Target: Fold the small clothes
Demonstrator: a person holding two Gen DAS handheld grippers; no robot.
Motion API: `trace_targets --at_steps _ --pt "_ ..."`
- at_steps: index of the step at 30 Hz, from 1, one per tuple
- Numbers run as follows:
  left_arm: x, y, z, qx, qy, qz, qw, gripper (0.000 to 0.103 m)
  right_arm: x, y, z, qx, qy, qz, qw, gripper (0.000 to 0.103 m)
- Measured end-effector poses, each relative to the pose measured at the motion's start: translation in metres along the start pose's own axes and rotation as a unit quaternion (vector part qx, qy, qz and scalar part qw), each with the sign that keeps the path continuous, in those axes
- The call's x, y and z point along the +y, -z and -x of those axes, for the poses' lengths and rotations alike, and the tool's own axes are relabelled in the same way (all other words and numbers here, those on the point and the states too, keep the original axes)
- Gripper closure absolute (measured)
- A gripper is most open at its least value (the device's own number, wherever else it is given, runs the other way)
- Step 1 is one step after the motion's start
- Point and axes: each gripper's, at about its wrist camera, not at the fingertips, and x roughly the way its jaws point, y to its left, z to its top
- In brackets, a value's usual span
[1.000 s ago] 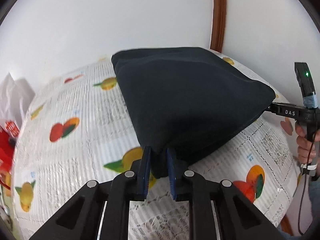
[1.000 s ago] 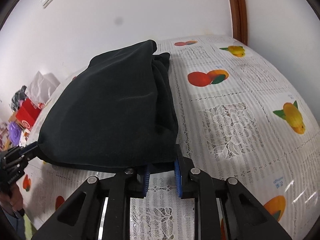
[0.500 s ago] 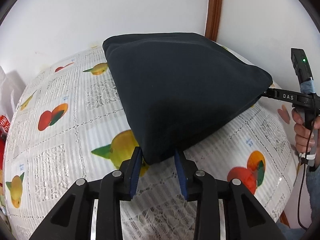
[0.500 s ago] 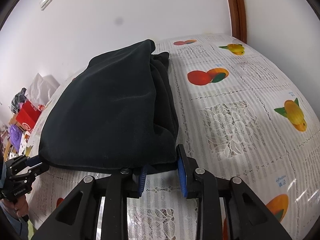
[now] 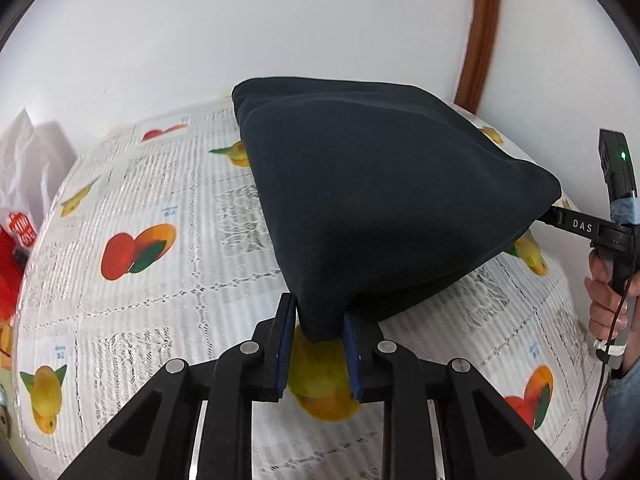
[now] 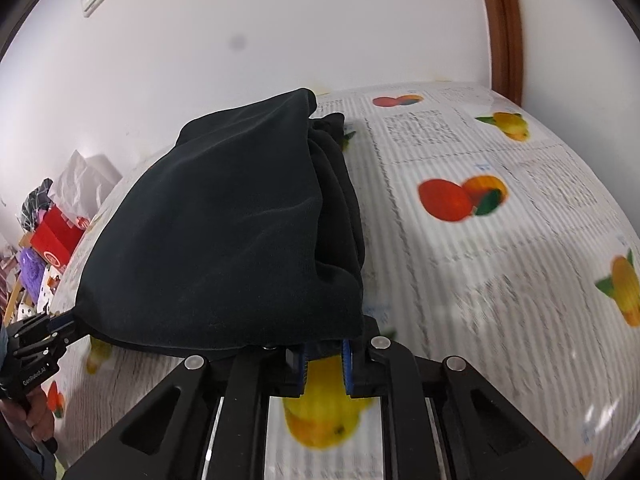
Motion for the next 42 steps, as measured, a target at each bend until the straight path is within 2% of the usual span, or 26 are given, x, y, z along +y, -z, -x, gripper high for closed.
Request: trace_targets --at_steps 2,6,9,10,13,16,22,24,25,26,27,28,30,33,36,42 --pt "0.005 -0.001 0.0 0.009 0.012 0.009 0.9998 0.079 0.0 -0.002 0.001 0.006 0.0 -0.001 1.0 0.084" --pt "0.009 0.004 0.009 0.013 0.022 0.005 0.9997 0.077 -0.005 0.009 0.022 0.006 0.007 0.015 1.0 0.083" --pt "0.012 0.012 0.024 -0.005 0.017 0.003 0.9998 0.07 -0.01 0.016 0.048 0.0 -0.002 0.034 0.999 0.069" --pt "0.015 0.013 0.028 -0.012 0.013 0.004 0.9998 0.066 -0.01 0.016 0.062 -0.018 -0.005 0.044 0.999 0.065" --pt "0.025 0.01 0.036 -0.025 0.013 0.017 0.9995 0.057 -0.002 0.006 0.075 -0.044 -0.011 0.056 0.997 0.065" --pt "0.033 0.001 0.04 -0.035 -0.002 0.022 0.9991 0.056 0.01 -0.013 0.063 -0.047 -0.019 0.052 0.997 0.065" --pt "0.041 -0.016 0.038 -0.056 0.012 0.043 0.9974 0.056 0.012 -0.047 0.004 -0.021 -0.018 0.002 1.0 0.067" --pt "0.041 -0.021 0.035 -0.065 0.007 0.041 0.997 0.056 0.009 -0.052 -0.011 -0.01 -0.026 -0.022 0.999 0.076" --pt "0.041 -0.023 0.032 -0.065 0.005 0.041 0.997 0.056 0.009 -0.054 -0.016 -0.006 -0.034 -0.029 0.999 0.092" --pt "0.041 -0.025 0.028 -0.063 0.003 0.04 0.9972 0.056 0.01 -0.054 -0.019 -0.003 -0.047 -0.029 0.998 0.099" --pt "0.041 -0.027 0.025 -0.06 0.0 0.039 0.9975 0.056 0.01 -0.055 -0.016 -0.016 -0.07 -0.023 0.997 0.1" --pt "0.041 -0.028 0.021 -0.056 -0.005 0.039 0.9976 0.056 0.007 -0.053 -0.007 -0.045 -0.077 -0.026 0.996 0.1" --pt "0.041 -0.03 0.015 -0.051 -0.005 0.041 0.9979 0.056 -0.002 -0.053 0.003 -0.07 -0.078 -0.038 0.994 0.1" --pt "0.042 -0.034 0.006 -0.04 0.005 0.047 0.9981 0.056 -0.015 -0.051 -0.004 -0.052 -0.084 -0.069 0.993 0.1" --pt "0.041 -0.038 0.001 -0.033 0.009 0.05 0.9982 0.056 -0.01 -0.048 -0.012 -0.035 -0.065 -0.055 0.996 0.1" --pt "0.037 -0.044 -0.004 -0.032 0.014 0.046 0.9983 0.056 0.0 -0.048 -0.006 -0.028 -0.03 -0.025 0.999 0.098"
